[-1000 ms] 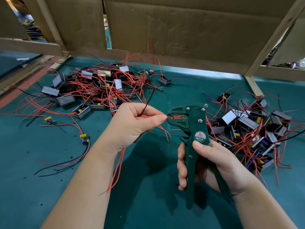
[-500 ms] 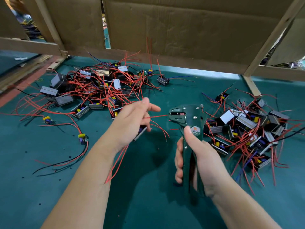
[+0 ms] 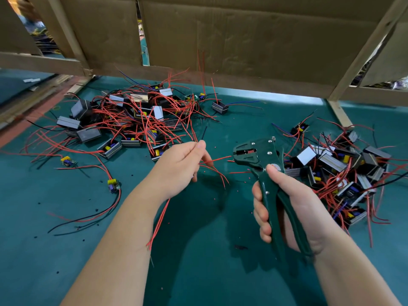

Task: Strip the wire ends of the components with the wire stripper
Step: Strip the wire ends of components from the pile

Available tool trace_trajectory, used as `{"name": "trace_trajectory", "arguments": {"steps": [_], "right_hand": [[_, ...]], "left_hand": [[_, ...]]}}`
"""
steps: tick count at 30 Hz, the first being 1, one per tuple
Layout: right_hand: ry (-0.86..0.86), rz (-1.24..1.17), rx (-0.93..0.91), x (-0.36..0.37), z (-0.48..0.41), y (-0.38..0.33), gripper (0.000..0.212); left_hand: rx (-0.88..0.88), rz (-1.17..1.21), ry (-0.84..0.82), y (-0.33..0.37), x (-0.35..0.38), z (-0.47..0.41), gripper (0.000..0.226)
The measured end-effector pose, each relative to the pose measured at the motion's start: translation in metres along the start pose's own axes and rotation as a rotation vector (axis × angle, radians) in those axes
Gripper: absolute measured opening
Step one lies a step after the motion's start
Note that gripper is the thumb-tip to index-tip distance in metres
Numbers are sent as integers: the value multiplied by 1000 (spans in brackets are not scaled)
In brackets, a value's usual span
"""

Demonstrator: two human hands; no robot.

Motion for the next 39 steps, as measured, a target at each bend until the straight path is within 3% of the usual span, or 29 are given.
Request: {"name": "trace_trajectory", "arguments": {"steps": [4, 8, 12, 16, 19, 22, 25, 31, 39], "right_hand": [[33, -53, -55, -13, 4, -13, 39], [-15, -69, -47, -13, 4, -11, 35], [-101, -77, -6, -4, 1, -2, 33], [-150, -112, 30, 2, -1, 3, 41], [-261, -187, 26, 6, 0, 2, 53], [-386, -189, 21, 10, 4, 1, 48], [-432, -152, 27, 10, 6, 3, 47], [-337, -118, 28, 9, 3, 5, 50], [-459, -116, -31, 19, 7, 5, 43]], "left_hand": [[-29, -52, 156, -12, -24, -4, 46], [-32, 111, 16, -9, -15, -5, 50], [57, 139, -85, -2, 1, -1, 30], [101, 160, -140, 7, 2, 3, 25], [117, 172, -207, 13, 3, 6, 27], [129, 132, -236, 16, 3, 9, 22], [126, 177, -205, 18, 2, 10, 16], [198, 341, -42, 25, -8, 10, 13], [180, 331, 36, 26, -5, 10, 16]]}}
Point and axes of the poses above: each hand's wrist, its own z-axis away from the middle knuckle, its own x-axis out of the palm, y = z × x, the point moved 3 cm from there along -z, towards the middle knuckle, and after that the axes turned 2 degrees about y, right-handed, at the moved point
